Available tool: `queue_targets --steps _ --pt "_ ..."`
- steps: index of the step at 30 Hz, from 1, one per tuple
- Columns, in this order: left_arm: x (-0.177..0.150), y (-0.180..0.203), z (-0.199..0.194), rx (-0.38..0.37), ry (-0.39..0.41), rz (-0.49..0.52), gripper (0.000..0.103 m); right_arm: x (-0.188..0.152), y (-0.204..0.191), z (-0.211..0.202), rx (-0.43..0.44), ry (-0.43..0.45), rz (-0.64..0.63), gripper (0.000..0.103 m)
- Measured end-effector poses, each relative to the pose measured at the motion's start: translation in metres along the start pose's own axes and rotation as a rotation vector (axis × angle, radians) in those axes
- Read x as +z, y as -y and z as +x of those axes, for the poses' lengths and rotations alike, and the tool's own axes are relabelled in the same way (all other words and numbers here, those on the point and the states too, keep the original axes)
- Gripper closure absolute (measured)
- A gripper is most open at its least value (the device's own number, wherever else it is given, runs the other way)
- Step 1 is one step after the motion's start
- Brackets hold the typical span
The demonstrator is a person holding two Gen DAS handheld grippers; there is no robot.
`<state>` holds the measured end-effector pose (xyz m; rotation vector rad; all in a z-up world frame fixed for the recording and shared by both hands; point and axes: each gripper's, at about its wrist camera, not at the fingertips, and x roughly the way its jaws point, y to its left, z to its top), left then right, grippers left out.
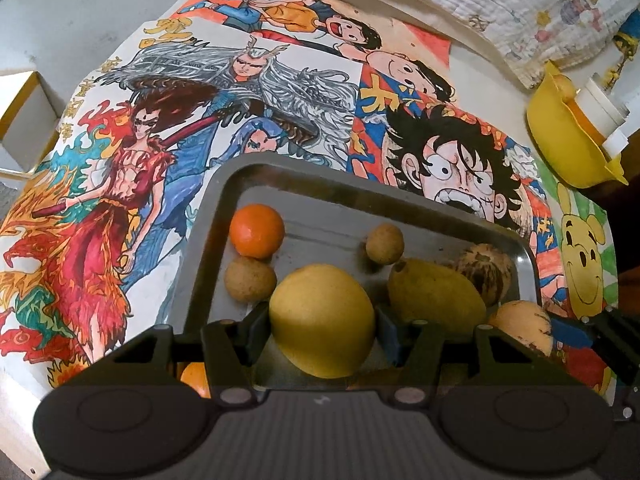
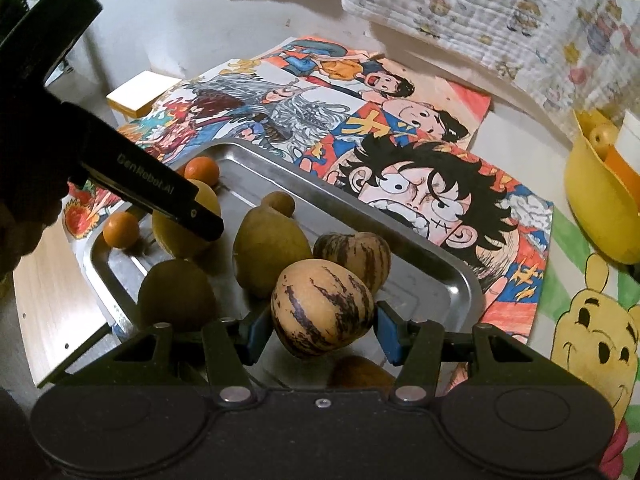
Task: Organize fruits
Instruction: 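Lower the yellow fruit into the tray and open the left tool while the right tool releases the melon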
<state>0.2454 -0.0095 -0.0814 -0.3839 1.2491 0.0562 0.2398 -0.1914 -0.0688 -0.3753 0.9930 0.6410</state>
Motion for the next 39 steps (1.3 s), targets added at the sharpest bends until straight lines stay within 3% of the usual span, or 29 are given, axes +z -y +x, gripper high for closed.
queue_targets --steps 20,39 --pt "0.013 -0.003 0.006 0.017 0.027 -0.098 0.043 -0.003 0.022 0.022 -0.013 -0.049 0.3 0.046" --pt "0.023 -0.005 0.013 0.018 0.029 -0.149 0.042 -0.001 0.034 0.03 -0.044 -0.04 0.379 0.046"
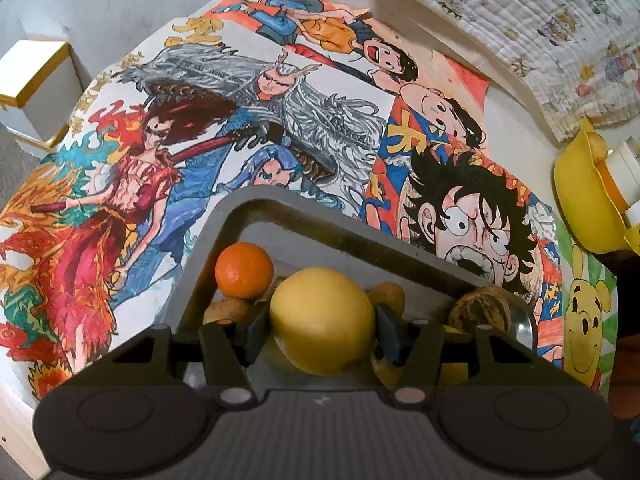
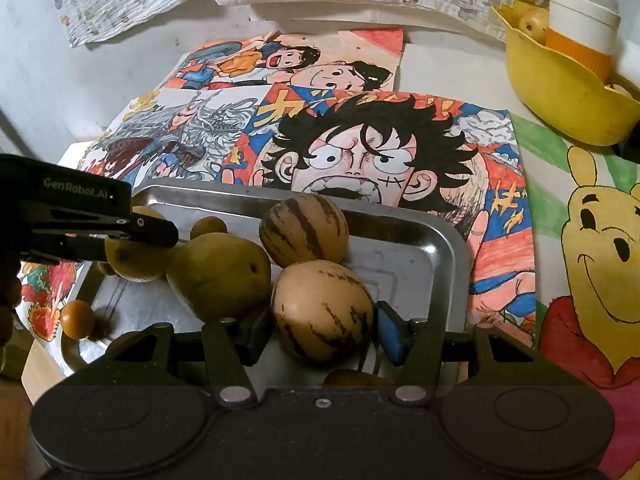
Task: Organize fruits
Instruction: 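Lower the yellow fruit into the tray and open the left tool while the right tool releases the melon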
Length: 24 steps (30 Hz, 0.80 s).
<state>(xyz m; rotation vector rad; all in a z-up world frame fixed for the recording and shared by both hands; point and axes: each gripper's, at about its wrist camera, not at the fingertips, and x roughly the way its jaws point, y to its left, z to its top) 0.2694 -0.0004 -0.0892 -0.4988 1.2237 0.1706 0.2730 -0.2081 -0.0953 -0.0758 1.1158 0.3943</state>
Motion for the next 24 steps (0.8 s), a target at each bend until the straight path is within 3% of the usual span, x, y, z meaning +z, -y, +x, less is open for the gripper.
queue_targets --steps 6,13,24 --pt "-0.002 0.0 0.001 -0.005 -0.02 -0.006 0.04 0.001 0.002 0.0 0.002 -0.008 0.017 0.045" --pt "-0.004 -0.001 -0.002 -0.013 -0.041 -0.034 0.021 0.001 0.007 -0.004 0.023 -0.006 0.049 0.043" --pt "-0.006 0.003 -0.01 0.027 -0.06 -0.041 0.01 0.001 0.01 -0.016 0.042 0.012 0.076 0.028"
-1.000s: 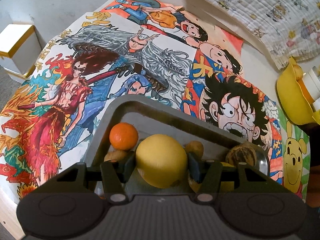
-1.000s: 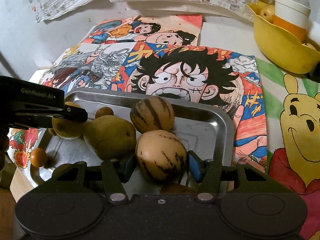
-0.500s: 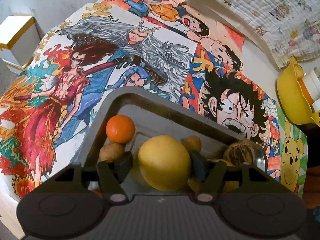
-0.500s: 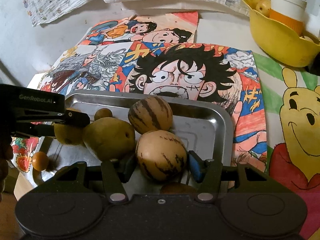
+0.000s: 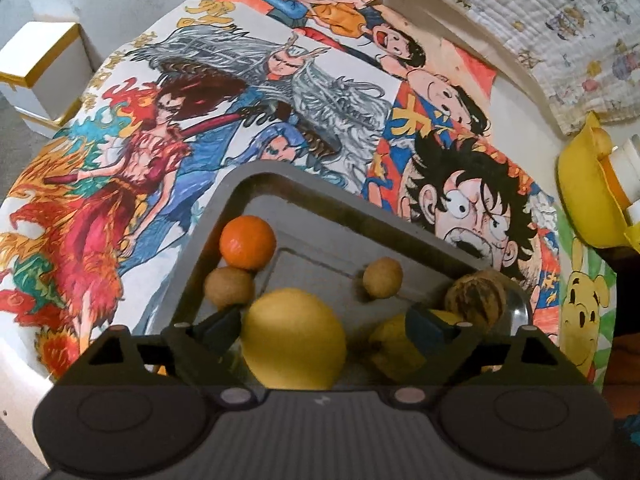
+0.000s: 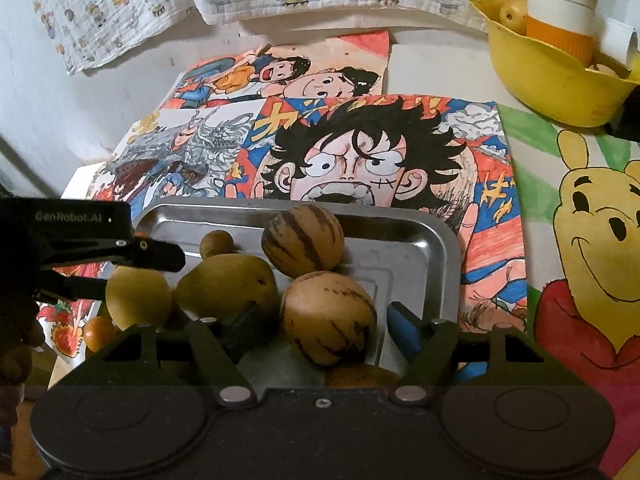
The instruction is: Organize fruits
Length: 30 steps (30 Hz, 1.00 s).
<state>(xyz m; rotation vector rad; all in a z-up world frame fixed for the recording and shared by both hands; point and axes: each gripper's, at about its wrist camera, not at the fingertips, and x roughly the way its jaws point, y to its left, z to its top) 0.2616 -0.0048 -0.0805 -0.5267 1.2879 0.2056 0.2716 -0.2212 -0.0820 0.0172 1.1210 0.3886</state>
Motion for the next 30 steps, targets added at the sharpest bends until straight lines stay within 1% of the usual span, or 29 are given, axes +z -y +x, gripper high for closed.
queue_targets --steps 5,9,14,15,21,25,27,30 --pt "-0.004 -0.002 -0.004 -0.002 0.001 -0.023 0.007 0.001 0.001 -0.008 -0.001 0.02 0.007 0.022" --pt "-0.004 0.001 -0.011 0.002 0.015 -0.012 0.006 0.002 0.004 -0.014 -0.001 0.036 0.012 0.018" --pt "-0.004 0.007 -0.028 0.022 0.054 0.034 0.002 0.006 0.007 -0.022 0.009 0.062 0.033 0.015" --pt "-0.005 0.009 -0.032 0.03 0.068 0.051 0.002 0.007 0.007 -0.024 0.011 0.072 0.036 0.014" --pt "-0.007 0.016 -0.05 0.07 0.135 0.141 0.001 0.011 0.003 -0.038 0.022 0.123 0.028 0.012" --pt "-0.013 0.016 -0.057 0.078 0.154 0.154 0.001 0.01 0.002 -0.047 0.027 0.147 0.029 0.007" --pt "-0.016 0.014 -0.06 0.078 0.167 0.153 0.001 0.01 0.0 -0.051 0.018 0.16 0.024 0.001" --pt "-0.021 0.012 -0.066 0.077 0.194 0.158 0.001 0.008 -0.002 -0.058 -0.006 0.181 0.013 0.001"
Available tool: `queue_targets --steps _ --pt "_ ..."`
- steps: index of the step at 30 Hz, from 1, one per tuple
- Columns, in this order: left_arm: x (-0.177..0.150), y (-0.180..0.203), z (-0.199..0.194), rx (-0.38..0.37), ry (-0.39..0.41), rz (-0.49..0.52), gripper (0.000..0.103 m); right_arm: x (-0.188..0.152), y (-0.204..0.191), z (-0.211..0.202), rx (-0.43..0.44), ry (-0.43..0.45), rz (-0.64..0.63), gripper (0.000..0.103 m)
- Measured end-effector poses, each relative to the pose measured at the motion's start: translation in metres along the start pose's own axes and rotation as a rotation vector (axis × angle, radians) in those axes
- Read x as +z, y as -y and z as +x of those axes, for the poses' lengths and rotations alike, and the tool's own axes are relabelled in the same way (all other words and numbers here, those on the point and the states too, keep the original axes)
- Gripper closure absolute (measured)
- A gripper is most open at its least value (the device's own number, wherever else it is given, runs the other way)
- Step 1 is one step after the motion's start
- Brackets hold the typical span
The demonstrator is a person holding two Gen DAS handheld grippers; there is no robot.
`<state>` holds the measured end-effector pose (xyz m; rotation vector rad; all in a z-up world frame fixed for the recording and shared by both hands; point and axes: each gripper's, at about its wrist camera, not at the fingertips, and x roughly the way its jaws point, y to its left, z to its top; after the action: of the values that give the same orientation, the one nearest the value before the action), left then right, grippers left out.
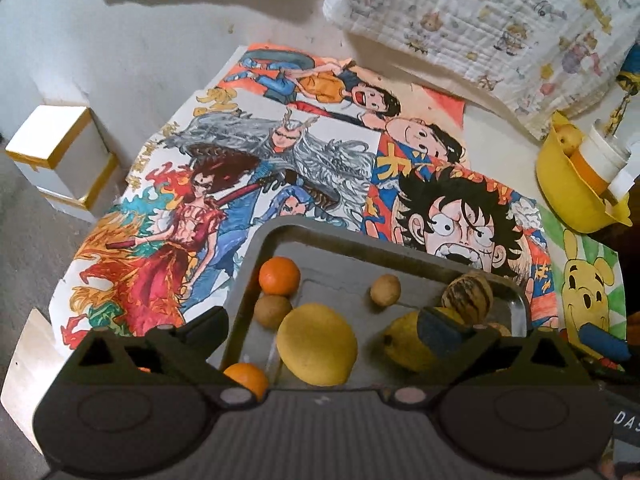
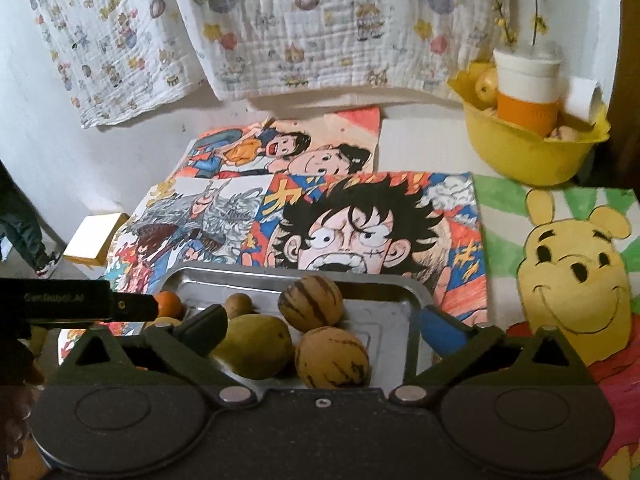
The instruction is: Organize fruits
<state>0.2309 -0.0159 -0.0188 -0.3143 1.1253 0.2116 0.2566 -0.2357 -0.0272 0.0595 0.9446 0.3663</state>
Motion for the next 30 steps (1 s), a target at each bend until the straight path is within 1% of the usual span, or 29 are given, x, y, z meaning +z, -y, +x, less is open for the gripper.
queue_targets --steps 7,10,17,21,25,30 --pt "-0.01 -0.002 -0.015 -0.004 0.062 0.014 0.001 -0.005 -0.003 -0.018 -0.013 0.043 -0.02 0.001" --pt "-0.015 -0.003 -0.02 -0.004 0.071 0.019 0.001 -0.008 -0.005 -0.027 -0.008 0.066 -0.026 0.001" --pt "-0.022 -0.006 -0.028 0.004 0.091 0.02 0.001 -0.018 -0.015 -0.036 0.001 0.086 -0.077 0.001" --pt "-0.025 -0.011 -0.031 0.001 0.11 0.015 0.001 -0.022 -0.018 -0.04 0.024 0.107 -0.082 0.001" --pt "-0.029 -0.017 -0.032 -0.008 0.126 0.0 0.001 -0.024 -0.02 -0.042 0.01 0.121 -0.09 0.001" --pt "-0.038 -0.026 -0.038 -0.036 0.168 -0.003 0.001 -0.034 -0.026 -0.047 -0.027 0.141 -0.093 0.001"
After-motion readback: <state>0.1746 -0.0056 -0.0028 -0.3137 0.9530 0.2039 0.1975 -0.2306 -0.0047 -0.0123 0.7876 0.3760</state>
